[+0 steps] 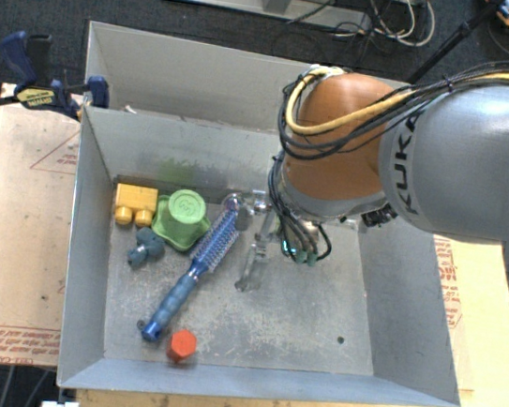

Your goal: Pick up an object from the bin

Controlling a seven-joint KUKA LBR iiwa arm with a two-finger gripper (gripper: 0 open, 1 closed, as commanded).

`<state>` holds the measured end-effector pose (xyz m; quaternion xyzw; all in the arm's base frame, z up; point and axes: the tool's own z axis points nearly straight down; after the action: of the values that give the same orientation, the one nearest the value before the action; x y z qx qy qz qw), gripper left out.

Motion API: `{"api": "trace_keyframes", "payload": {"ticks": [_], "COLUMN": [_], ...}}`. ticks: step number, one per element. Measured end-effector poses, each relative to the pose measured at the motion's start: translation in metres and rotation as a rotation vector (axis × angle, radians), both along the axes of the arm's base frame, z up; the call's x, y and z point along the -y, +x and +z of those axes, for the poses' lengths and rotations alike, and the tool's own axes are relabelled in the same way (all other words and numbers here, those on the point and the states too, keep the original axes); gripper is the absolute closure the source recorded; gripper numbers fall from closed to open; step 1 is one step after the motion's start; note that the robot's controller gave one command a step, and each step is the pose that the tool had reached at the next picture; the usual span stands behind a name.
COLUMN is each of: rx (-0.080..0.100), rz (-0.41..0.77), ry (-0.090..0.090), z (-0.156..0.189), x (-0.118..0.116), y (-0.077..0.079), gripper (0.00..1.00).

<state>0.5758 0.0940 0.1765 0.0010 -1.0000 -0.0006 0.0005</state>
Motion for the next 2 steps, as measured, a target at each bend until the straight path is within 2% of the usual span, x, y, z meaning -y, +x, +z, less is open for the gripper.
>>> {"api": "trace_keyframes", "payload": {"ticks": [1, 2], "rx": [0.011, 0.005], "rz": [0.289, 0.288], "ry": [0.001, 0.001], "z": [-0.0772, -0.0802], "x": [-0.0425, -0.0420], "y": [0.0114, 0.0101], "gripper": [0.00, 1.00]}}
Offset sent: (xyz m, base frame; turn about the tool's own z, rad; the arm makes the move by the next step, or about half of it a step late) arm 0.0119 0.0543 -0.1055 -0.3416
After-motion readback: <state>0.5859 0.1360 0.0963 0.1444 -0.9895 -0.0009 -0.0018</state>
